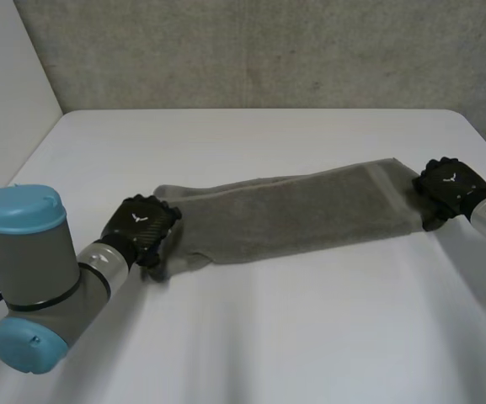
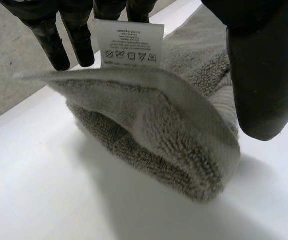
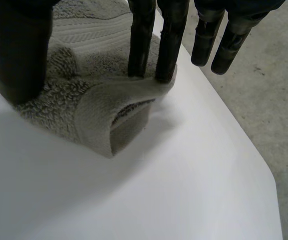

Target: Fold the towel.

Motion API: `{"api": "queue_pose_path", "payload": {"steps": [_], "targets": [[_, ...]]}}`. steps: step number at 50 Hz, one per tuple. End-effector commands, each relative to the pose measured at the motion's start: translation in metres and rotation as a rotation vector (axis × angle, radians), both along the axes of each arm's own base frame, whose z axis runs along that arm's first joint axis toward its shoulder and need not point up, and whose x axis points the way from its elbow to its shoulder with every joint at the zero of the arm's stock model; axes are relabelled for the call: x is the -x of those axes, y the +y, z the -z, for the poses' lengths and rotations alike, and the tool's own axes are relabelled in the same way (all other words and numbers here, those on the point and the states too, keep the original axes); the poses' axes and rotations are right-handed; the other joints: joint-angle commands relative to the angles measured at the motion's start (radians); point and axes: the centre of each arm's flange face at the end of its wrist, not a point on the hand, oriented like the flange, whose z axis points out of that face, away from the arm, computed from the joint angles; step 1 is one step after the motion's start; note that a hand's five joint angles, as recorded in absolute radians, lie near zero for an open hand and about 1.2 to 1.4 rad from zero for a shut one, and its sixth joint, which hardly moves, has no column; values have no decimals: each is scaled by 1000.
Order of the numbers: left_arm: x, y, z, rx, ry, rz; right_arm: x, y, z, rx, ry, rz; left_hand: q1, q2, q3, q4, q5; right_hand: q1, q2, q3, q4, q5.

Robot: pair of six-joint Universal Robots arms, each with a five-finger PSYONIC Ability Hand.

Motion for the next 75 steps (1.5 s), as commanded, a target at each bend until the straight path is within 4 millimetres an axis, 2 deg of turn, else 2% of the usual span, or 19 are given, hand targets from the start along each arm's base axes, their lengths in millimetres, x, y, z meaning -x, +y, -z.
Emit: {"api": "queue_pose_path", "payload": {"steps": [1,2,4,15,20,27,30,35,41,43,48,52,57,59,60,62,63,67,75], "targets": [[-8,-8,1,-1,0,-30,6,-2,-12,23,-7,5,26,20,-50,-56,8,352,356,-35,-58,417],[-8,-8,1,-1,0,-30,6,-2,-12,23,-7,5,26,20,-50,-56,8,354,358,-35,-58,418],[-9,-9,2,-4,-1,-34,6,-1,-11,14,-10,0,26,20,-50,-56,8,692,696,-35,-58,757],[-15,-13,8,-19,-8,-54,9,3,-21,7,-17,12,26,20,-50,-56,8,693,697,-35,-58,758],[-20,-20,9,-19,-6,-73,8,18,-35,-43,-28,12,26,20,-50,-56,8,693,697,-35,-58,758],[-34,-38,5,-1,0,-126,12,34,-33,-112,-35,7,26,20,-50,-56,8,693,697,-35,-58,758],[-38,-44,3,15,-9,-136,17,42,-39,-123,-49,2,26,20,-50,-56,8,693,697,-35,-58,758],[-52,-57,9,32,-66,-156,42,45,-50,-113,-66,41,23,17,-50,-56,5,693,697,-35,-58,758],[-56,-68,10,59,-95,-158,56,47,-51,-118,-67,74,23,17,-50,-56,5,693,697,-35,-58,758],[-62,-78,12,67,-102,-178,64,51,-49,-122,-49,88,20,14,-50,-56,2,693,697,-35,-58,758],[-69,-91,6,94,-95,-200,70,60,-49,-120,-19,75,20,14,-50,-56,2,693,697,-35,-58,758],[-69,-93,3,96,-88,-204,71,66,-47,-141,-29,63,20,14,-50,-56,2,693,697,-35,-58,758],[-63,-82,3,81,-86,-184,68,72,-46,-155,-41,50,20,14,-50,-56,2,693,697,-35,-58,758],[-55,-67,0,59,-73,-156,67,74,-47,-155,-43,45,20,14,-50,-56,2,693,697,-35,-58,758],[-55,-67,0,59,-72,-155,67,74,-47,-155,-43,45,20,14,-50,-56,2,693,697,-35,-58,758],[-38,-44,-11,59,-40,-96,67,74,-47,-156,-44,46,17,11,-50,-56,-1,693,697,-35,-58,758],[-38,-44,-11,59,-40,-95,67,74,-47,-156,-44,46,17,11,-50,-56,-1,693,697,-35,-58,758],[-26,-19,-20,35,18,-53,66,76,-47,-159,-46,46,20,14,-50,-56,2,693,697,-35,-58,758],[-15,-2,-24,-36,164,-75,64,79,-44,-171,-50,42,20,14,-50,-56,2,693,697,-35,-58,758]]}}
